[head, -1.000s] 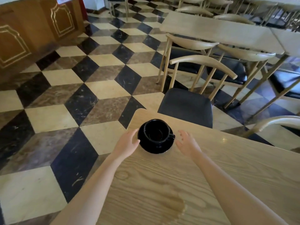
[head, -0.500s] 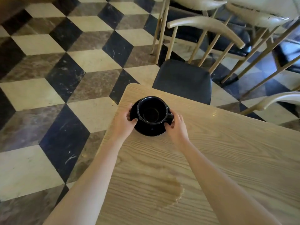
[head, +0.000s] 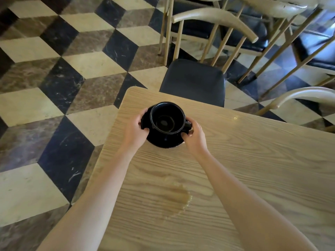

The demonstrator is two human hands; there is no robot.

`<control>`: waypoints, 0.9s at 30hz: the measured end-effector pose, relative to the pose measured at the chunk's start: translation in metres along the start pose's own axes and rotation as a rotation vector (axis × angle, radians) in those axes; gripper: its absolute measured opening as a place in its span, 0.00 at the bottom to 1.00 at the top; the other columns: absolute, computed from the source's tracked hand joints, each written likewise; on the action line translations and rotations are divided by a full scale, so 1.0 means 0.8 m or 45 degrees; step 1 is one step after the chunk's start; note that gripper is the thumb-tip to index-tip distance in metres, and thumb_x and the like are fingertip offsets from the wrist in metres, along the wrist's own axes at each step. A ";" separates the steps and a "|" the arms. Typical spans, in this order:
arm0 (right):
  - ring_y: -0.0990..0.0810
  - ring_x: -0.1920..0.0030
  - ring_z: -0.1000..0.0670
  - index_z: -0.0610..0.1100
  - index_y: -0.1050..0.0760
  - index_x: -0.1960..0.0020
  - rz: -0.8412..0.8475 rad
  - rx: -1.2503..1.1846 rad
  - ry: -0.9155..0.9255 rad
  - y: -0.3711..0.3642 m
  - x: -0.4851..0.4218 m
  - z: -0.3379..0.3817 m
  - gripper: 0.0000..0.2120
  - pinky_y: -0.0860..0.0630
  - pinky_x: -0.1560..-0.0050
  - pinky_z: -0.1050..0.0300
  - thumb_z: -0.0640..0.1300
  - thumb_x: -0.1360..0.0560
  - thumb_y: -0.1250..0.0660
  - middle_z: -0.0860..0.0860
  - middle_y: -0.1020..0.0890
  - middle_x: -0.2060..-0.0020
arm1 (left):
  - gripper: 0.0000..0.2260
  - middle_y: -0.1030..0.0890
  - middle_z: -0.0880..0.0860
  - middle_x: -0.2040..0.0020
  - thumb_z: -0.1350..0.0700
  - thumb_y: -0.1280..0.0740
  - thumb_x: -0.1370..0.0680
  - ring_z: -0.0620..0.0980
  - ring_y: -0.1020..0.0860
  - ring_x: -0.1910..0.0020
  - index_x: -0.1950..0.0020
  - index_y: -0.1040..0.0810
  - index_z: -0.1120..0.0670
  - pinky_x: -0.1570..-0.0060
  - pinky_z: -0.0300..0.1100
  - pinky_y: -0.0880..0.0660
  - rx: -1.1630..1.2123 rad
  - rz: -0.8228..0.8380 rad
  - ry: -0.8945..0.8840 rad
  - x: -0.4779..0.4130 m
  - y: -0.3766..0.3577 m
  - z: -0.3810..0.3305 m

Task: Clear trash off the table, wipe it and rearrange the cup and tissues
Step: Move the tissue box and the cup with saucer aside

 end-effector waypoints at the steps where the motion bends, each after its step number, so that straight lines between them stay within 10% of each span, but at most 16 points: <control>1: 0.25 0.55 0.58 0.50 0.33 0.32 -0.004 -0.001 -0.002 0.011 0.004 -0.003 0.27 0.32 0.56 0.71 0.33 0.28 0.36 0.51 0.27 0.39 | 0.27 0.24 0.48 0.36 0.69 0.35 0.28 0.47 0.28 0.37 0.32 0.30 0.49 0.44 0.36 0.33 -0.012 0.003 -0.009 0.004 -0.006 -0.008; 12: 0.30 0.43 0.55 0.49 0.32 0.34 -0.230 0.029 -0.064 0.201 0.088 -0.086 0.27 0.32 0.44 0.61 0.32 0.29 0.36 0.50 0.27 0.39 | 0.24 0.27 0.31 0.54 0.68 0.34 0.29 0.37 0.29 0.51 0.38 0.25 0.46 0.63 0.22 0.32 -0.042 0.145 -0.145 0.088 -0.169 -0.106; 22: 0.28 0.58 0.62 0.50 0.30 0.36 -0.501 0.053 -0.265 0.398 0.191 -0.238 0.26 0.35 0.61 0.73 0.31 0.31 0.36 0.51 0.27 0.45 | 0.22 0.26 0.34 0.56 0.69 0.34 0.30 0.41 0.28 0.50 0.43 0.23 0.47 0.59 0.25 0.35 -0.067 0.452 -0.220 0.194 -0.399 -0.176; 27: 0.27 0.51 0.52 0.46 0.29 0.37 -0.609 0.076 -0.358 0.485 0.240 -0.303 0.25 0.34 0.50 0.66 0.31 0.32 0.36 0.46 0.25 0.45 | 0.24 0.26 0.34 0.54 0.70 0.35 0.31 0.44 0.26 0.48 0.40 0.24 0.49 0.52 0.32 0.32 -0.048 0.607 -0.204 0.246 -0.508 -0.205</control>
Point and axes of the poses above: each hand's wrist, its own x-axis away from the middle knuckle, its own y-axis out of the back of the hand, z = x × y, the point moved 8 cm from there along -x, towards the middle knuckle
